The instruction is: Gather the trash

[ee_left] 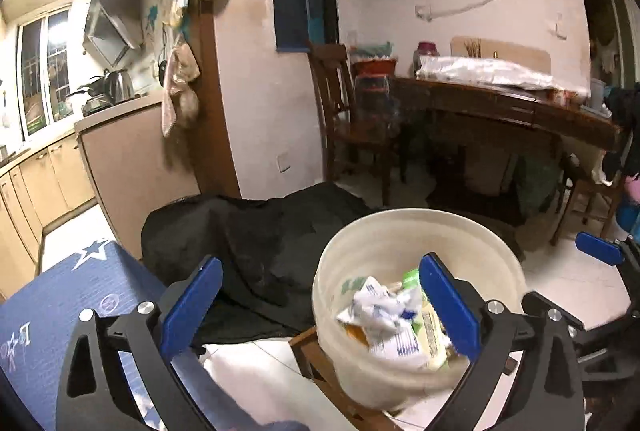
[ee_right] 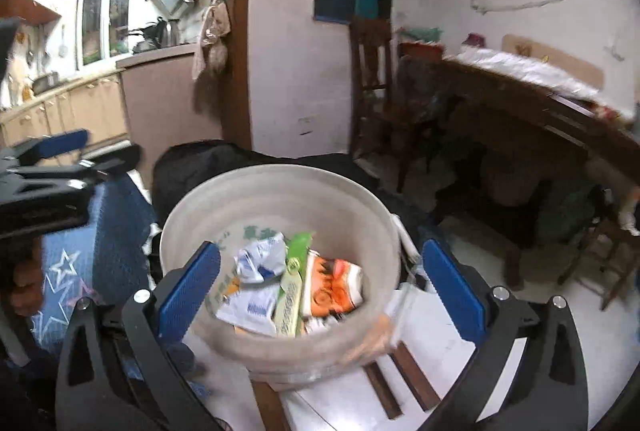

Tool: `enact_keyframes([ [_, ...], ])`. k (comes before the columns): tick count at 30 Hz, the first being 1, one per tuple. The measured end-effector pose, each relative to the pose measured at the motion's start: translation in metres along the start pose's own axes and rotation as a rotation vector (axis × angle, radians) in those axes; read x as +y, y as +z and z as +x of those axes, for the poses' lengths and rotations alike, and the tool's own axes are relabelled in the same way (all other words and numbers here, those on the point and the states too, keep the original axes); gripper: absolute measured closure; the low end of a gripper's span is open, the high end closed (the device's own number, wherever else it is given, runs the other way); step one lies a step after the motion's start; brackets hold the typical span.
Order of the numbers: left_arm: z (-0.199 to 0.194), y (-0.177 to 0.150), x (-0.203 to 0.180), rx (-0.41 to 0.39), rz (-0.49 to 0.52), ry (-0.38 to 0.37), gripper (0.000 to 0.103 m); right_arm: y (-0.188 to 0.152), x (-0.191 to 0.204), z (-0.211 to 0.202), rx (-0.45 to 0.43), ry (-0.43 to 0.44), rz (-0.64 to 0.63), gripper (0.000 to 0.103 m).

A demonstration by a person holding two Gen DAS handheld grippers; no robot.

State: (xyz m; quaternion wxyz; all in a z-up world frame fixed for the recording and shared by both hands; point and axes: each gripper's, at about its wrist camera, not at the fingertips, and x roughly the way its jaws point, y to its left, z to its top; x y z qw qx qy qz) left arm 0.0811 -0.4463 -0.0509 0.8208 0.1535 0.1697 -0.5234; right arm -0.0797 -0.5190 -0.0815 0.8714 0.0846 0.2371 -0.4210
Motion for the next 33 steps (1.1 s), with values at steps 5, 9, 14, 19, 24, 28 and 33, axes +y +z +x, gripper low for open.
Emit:
enact_keyframes([
  [5,-0.054,-0.031,0.009,0.013,0.014,-0.037,0.004,-0.024,0.011,-0.036,0.05,-0.162,0.033,0.005],
  [9,-0.087,-0.06,0.008,-0.009,0.072,0.019,0.004,-0.042,0.013,-0.065,0.161,-0.123,0.064,0.005],
  [14,-0.131,-0.086,0.011,-0.035,0.101,0.022,0.004,-0.052,0.021,-0.109,0.119,-0.23,0.053,0.005],
  [19,-0.152,-0.11,0.003,0.004,0.063,0.037,0.004,-0.076,0.025,-0.135,0.153,-0.237,0.07,0.005],
  [24,-0.172,-0.129,-0.014,0.03,0.072,0.053,0.004,-0.091,0.022,-0.147,0.141,-0.209,0.066,0.005],
  [28,-0.191,-0.138,-0.02,0.049,0.041,0.057,0.004,-0.094,0.02,-0.164,0.102,-0.166,0.053,0.005],
  [33,-0.221,-0.145,-0.036,-0.009,0.053,-0.012,0.004,-0.096,0.012,-0.183,0.066,-0.143,0.086,0.005],
])
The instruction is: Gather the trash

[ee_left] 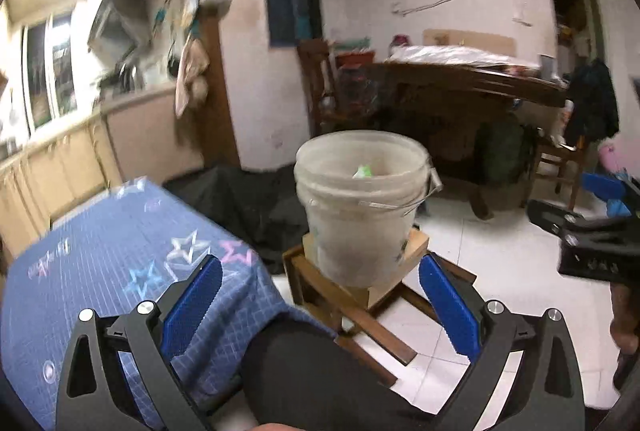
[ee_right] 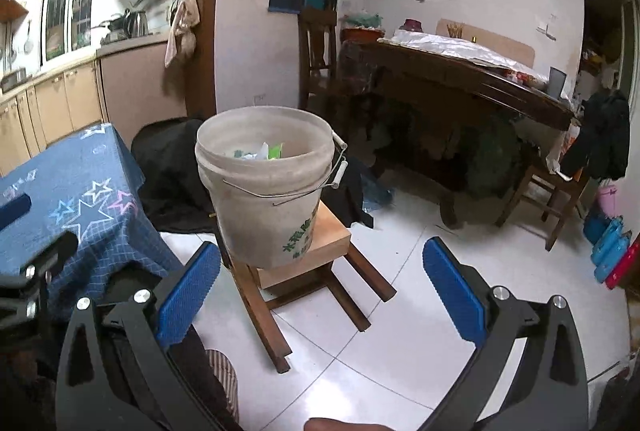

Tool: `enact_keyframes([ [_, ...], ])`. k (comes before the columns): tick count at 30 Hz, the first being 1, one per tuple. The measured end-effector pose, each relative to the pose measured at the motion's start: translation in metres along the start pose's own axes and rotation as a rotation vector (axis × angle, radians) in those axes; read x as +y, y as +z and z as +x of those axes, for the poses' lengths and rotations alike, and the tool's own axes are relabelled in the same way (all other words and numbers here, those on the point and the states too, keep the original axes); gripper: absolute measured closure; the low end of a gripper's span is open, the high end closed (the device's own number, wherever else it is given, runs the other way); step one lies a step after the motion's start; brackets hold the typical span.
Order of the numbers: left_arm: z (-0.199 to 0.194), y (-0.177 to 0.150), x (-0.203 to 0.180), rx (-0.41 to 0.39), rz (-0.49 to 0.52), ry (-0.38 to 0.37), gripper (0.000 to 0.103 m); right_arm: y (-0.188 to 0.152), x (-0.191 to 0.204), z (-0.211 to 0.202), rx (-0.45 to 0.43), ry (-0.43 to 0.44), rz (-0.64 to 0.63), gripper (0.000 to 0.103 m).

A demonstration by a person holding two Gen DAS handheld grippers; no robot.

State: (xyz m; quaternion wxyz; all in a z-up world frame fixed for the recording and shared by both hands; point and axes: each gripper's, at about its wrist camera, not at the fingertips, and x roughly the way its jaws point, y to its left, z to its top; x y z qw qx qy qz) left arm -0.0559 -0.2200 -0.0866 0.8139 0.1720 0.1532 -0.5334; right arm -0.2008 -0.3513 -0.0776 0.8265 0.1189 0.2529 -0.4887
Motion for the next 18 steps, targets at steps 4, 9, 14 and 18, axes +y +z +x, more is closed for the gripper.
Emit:
enact_keyframes([
  [4,-0.016,0.002,-0.007,-0.07,0.021,0.015,0.004,0.004,0.006,-0.02,-0.084,0.016,-0.021,0.005],
  [9,-0.024,0.011,-0.007,-0.157,0.039,0.039,0.004,0.004,0.021,-0.04,-0.191,-0.018,-0.088,0.005],
  [14,-0.019,0.024,0.003,-0.207,0.026,0.111,0.004,0.005,0.02,-0.045,-0.236,-0.083,-0.118,0.005],
  [18,-0.02,0.027,0.01,-0.197,-0.004,0.119,0.004,0.006,0.012,-0.044,-0.246,-0.124,-0.118,0.005],
])
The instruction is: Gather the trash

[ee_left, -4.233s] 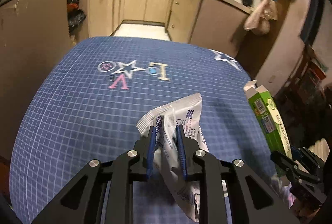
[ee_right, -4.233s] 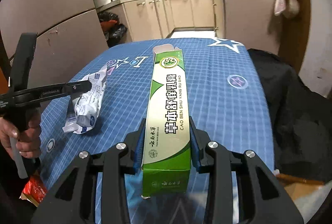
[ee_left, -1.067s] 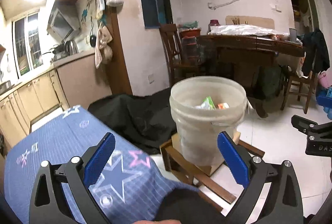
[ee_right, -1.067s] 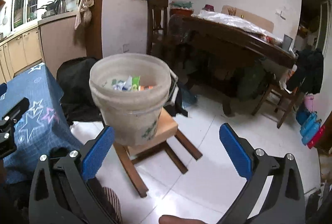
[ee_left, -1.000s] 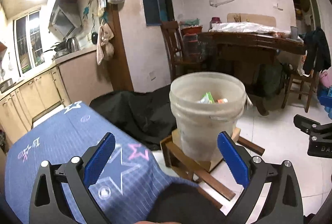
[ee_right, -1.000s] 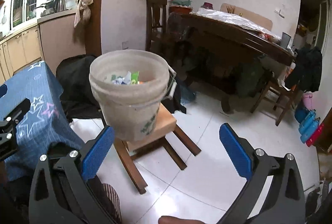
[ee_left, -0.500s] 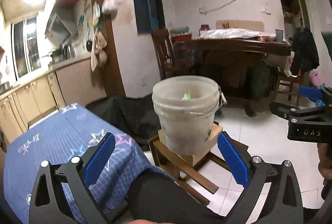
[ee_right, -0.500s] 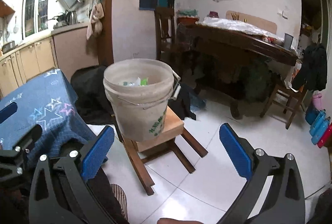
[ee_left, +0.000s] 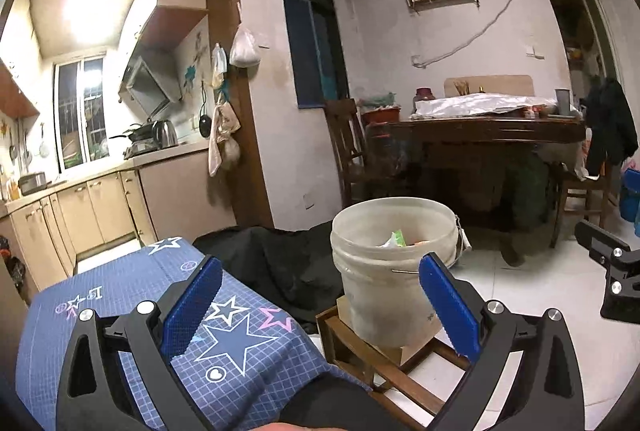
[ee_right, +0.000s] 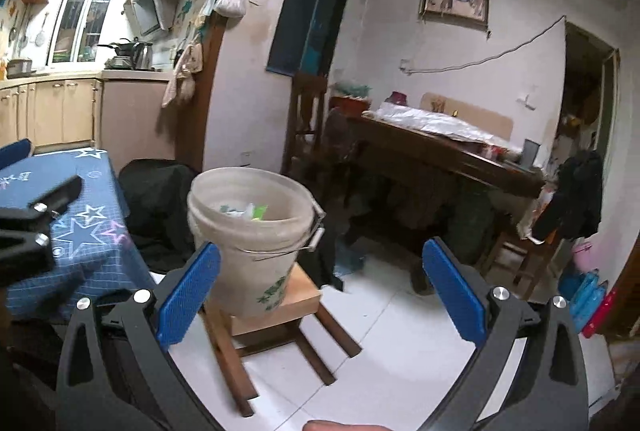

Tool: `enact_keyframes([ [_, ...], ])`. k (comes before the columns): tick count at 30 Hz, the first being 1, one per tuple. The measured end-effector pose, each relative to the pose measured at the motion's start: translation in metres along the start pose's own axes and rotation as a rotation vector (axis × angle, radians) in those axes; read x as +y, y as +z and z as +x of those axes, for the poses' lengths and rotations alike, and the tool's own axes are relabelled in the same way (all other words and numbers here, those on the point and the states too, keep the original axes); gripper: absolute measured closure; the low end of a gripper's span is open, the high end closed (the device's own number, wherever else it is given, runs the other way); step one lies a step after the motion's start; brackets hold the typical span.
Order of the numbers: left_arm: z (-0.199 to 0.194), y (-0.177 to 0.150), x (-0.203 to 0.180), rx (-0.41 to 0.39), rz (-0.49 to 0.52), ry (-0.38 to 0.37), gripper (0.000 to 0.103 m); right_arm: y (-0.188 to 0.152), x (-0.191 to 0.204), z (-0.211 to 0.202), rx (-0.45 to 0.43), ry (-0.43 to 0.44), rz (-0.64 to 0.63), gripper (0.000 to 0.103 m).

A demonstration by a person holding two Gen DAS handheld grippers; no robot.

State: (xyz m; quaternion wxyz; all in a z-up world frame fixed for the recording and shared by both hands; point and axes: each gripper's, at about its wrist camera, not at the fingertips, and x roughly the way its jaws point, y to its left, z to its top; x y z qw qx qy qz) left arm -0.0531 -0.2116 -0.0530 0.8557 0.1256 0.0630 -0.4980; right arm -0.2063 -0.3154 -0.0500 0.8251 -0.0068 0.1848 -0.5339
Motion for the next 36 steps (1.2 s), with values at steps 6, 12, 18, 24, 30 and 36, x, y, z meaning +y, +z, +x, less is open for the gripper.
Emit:
enact_keyframes([
  [6,-0.003,-0.003,-0.002,0.022,0.0,-0.023,0.004,-0.002,-0.007,0.008,0.01,-0.031,0.007,0.005],
  [12,-0.001,-0.007,-0.007,0.04,0.009,-0.02,0.004,-0.005,-0.012,0.011,0.028,-0.023,0.033,0.005],
  [18,0.005,-0.007,-0.004,0.057,-0.012,-0.025,0.004,-0.005,-0.011,0.012,0.039,-0.031,0.039,0.005],
  [24,0.008,-0.007,-0.001,0.072,-0.037,-0.057,0.004,-0.006,-0.009,0.014,0.046,-0.035,0.037,0.005],
  [30,0.015,-0.012,-0.004,0.094,-0.044,-0.031,0.005,-0.008,-0.007,0.02,0.066,-0.034,0.029,0.005],
  [36,0.02,-0.014,-0.009,0.111,-0.033,-0.017,0.005,-0.008,-0.007,0.021,0.072,-0.028,0.037,0.005],
])
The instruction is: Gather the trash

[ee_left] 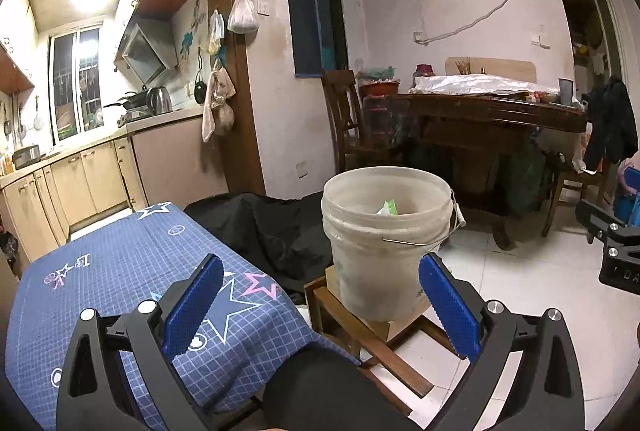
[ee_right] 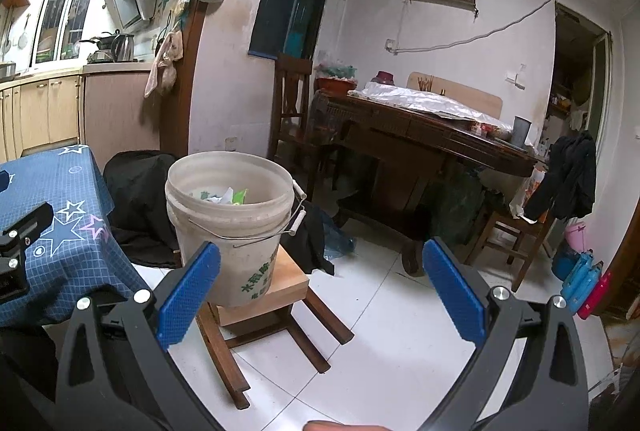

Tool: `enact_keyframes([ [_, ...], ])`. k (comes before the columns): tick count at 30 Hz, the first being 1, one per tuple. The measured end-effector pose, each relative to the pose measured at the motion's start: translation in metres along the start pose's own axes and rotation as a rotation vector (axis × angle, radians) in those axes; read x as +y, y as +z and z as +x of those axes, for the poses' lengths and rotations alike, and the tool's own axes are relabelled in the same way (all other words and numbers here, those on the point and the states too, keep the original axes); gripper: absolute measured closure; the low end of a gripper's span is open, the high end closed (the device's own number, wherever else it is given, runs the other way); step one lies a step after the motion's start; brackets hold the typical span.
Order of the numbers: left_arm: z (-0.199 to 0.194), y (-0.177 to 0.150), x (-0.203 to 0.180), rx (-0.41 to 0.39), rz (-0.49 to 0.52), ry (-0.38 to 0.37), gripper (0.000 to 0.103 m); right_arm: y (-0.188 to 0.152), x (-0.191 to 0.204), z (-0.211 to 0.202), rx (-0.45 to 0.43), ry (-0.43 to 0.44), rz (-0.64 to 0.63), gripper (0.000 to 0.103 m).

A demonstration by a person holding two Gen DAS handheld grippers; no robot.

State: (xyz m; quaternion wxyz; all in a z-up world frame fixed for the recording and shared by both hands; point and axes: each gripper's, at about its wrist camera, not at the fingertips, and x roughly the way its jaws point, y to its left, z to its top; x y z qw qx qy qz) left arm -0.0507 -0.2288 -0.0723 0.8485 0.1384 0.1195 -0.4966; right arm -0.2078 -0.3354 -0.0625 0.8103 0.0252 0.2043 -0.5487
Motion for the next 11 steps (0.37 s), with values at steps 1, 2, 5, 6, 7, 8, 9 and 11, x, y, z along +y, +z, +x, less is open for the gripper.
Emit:
enact_keyframes([
  [1,0.0003,0.0,-0.0005,0.001,0.002,0.002,0.005,0.0,-0.0005,0.0005,0.001,0.001,0.0,0.005],
  [2,0.0008,-0.0001,-0.0011,0.004,0.003,0.0,0.005,-0.0001,-0.0004,0.0008,0.002,0.0,0.001,0.005],
  [5,0.0034,-0.0004,-0.0036,0.02,0.012,0.019,0.005,-0.0001,-0.0004,0.0015,0.008,0.001,0.003,0.005],
  [6,0.0041,-0.0006,-0.0042,0.027,0.017,0.019,0.005,-0.0004,-0.0001,0.0016,0.01,0.002,0.004,0.005],
  [7,0.0049,-0.0009,-0.005,0.034,0.023,0.008,0.005,-0.0003,0.0,0.0016,0.012,0.004,0.004,0.005],
  [8,0.005,-0.0014,-0.0056,0.036,0.026,0.012,0.005,0.0,0.0002,0.0019,0.012,0.005,0.005,0.005],
  [9,0.0049,-0.0016,-0.0063,0.035,0.031,0.019,0.005,0.0002,0.0007,0.0013,0.011,0.006,0.005,0.005],
  [11,0.0048,-0.0014,-0.0076,0.032,0.039,0.019,0.005,0.0002,0.0006,0.0016,0.012,0.005,0.005,0.005],
])
